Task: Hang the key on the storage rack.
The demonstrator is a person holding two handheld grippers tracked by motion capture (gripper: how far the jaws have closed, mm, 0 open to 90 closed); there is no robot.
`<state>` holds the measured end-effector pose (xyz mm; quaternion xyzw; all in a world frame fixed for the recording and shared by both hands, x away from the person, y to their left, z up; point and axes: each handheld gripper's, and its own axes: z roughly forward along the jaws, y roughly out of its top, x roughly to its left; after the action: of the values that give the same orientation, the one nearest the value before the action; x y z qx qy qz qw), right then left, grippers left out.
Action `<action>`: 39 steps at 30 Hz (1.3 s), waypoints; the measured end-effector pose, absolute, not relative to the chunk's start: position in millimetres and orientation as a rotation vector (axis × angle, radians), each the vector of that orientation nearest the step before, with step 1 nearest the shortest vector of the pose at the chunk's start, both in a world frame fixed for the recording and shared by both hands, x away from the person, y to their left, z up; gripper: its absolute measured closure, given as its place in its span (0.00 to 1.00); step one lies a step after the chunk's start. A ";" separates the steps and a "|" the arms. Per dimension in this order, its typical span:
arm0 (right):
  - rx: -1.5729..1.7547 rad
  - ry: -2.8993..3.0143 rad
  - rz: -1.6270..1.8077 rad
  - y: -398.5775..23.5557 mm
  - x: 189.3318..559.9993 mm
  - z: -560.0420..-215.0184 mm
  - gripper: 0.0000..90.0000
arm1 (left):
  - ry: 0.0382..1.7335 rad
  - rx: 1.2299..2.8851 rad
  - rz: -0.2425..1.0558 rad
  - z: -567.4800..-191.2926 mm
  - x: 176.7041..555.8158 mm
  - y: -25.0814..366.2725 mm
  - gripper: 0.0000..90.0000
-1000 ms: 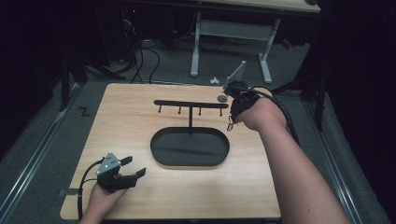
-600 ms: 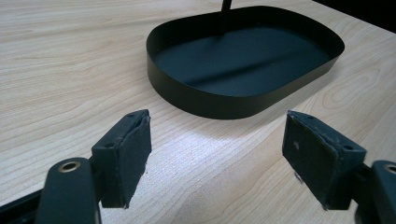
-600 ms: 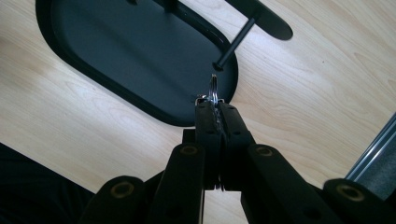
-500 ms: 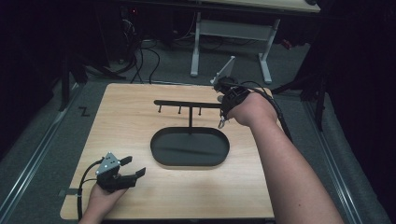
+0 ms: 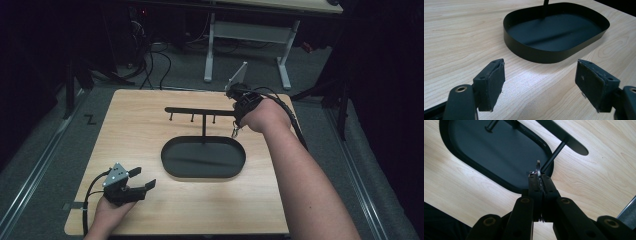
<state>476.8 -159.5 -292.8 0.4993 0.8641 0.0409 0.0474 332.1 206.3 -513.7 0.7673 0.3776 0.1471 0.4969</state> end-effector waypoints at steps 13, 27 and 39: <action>1.528 2.620 0.124 -165.5 486.6 -292.9 0.98 | 0.917 1.859 0.351 -514.6 333.5 205.9 0.27; 1.527 2.590 0.119 -165.6 491.2 -293.1 0.98 | 0.920 1.859 0.347 -514.4 334.3 207.1 0.27; 1.522 2.575 0.120 -170.1 486.7 -289.3 0.98 | 0.921 1.866 0.343 -514.8 334.3 205.8 0.27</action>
<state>486.7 -170.1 -289.3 0.5070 0.8579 0.0398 0.0738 334.3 205.8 -514.8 0.7695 0.3798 0.1416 0.4936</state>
